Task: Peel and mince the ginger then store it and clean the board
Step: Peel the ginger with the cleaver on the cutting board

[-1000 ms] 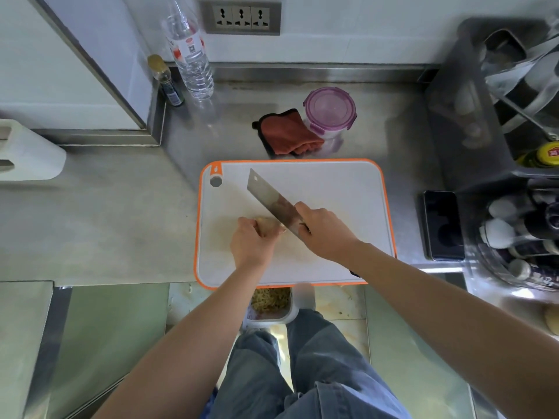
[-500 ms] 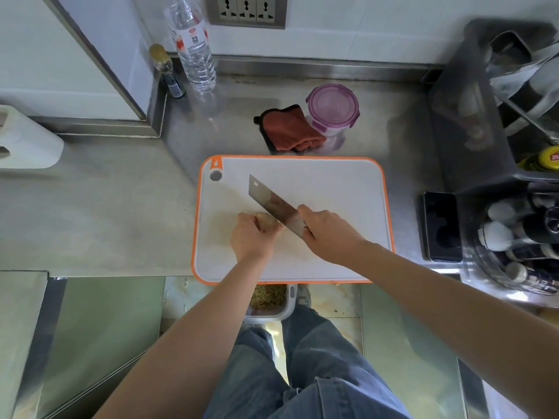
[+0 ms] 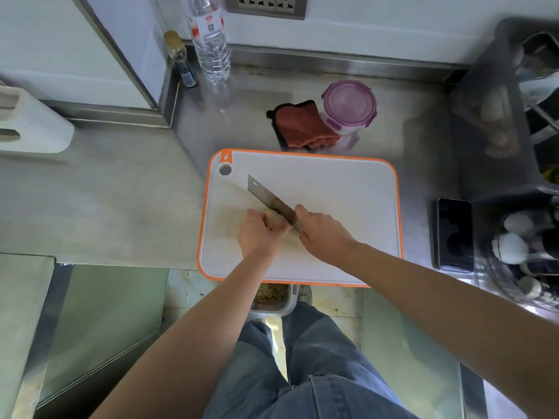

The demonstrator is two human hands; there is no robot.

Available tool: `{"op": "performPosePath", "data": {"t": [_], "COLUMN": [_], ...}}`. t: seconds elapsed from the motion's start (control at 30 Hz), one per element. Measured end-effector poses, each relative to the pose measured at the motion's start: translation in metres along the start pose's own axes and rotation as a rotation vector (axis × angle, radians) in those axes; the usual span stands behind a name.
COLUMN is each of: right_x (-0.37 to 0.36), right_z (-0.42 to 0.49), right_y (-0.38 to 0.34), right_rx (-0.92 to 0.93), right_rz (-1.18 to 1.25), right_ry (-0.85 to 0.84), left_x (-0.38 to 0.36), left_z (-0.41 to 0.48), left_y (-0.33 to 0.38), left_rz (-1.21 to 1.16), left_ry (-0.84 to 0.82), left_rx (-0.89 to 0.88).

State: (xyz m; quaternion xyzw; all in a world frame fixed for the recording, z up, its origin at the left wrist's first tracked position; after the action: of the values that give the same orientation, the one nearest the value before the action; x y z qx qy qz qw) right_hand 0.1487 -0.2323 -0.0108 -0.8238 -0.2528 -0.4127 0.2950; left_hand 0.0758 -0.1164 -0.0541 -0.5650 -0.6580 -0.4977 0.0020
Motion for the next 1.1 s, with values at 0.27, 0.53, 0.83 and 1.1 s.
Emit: {"op": "performPosePath", "data": {"t": [0.27, 0.53, 0.83, 1.1], "right_x": [-0.005, 0.008, 0.012, 0.012], "right_z": [0.011, 0.004, -0.015, -0.029], "right_y": [0.005, 0.013, 0.003, 0.002], "right_rx": [-0.057, -0.145, -0.066, -0.094], "right_rz": [0.134, 0.323, 0.171, 0.132], "right_ry": [0.082, 0.205, 0.157, 0.075], "left_x": [0.0, -0.002, -0.004, -0.004], "left_z": [-0.001, -0.005, -0.012, -0.011], "left_y": [0.001, -0.001, 0.006, 0.008], "left_rz": [0.014, 0.063, 0.013, -0.022], "left_ry": [-0.012, -0.038, 0.07, 0.075], "left_rx": [-0.064, -0.148, -0.144, -0.096]}}
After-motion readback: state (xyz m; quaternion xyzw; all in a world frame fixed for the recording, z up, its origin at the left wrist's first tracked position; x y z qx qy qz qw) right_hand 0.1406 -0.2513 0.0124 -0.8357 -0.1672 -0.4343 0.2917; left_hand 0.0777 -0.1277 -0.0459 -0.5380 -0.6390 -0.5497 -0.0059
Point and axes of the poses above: each hand's wrist, its own z-axis towards the middle knuckle, its own x-axis out of the back of the hand, y = z × x, the point moved 2 cm from there along z, towards the middle knuckle, and after that the axes turned 4 degrees about -z, right-handed, at the moved point
